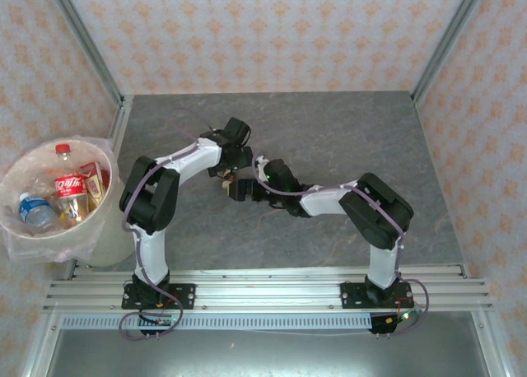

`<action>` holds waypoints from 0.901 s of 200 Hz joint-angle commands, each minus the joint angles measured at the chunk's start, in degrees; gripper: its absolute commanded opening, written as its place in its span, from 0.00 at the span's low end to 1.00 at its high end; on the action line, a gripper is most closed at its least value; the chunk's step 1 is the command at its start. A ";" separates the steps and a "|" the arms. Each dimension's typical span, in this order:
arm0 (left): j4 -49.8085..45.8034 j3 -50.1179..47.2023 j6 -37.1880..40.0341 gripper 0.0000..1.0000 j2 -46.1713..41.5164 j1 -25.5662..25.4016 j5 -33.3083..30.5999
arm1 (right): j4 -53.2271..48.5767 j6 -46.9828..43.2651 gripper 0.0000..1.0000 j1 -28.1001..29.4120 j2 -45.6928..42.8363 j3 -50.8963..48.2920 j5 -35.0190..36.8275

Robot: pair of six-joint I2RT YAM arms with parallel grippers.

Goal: Put the plastic bottles in the bin

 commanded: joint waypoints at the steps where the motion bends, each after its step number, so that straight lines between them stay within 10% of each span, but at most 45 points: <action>1: 1.18 -2.13 1.59 1.00 -4.07 0.23 0.75 | 3.37 1.54 0.99 -0.78 -4.53 -1.75 3.04; 180: 1.64 7.40 15.98 0.88 9.67 0.22 -3.85 | -3.26 2.33 0.99 -3.16 -18.43 -7.13 13.60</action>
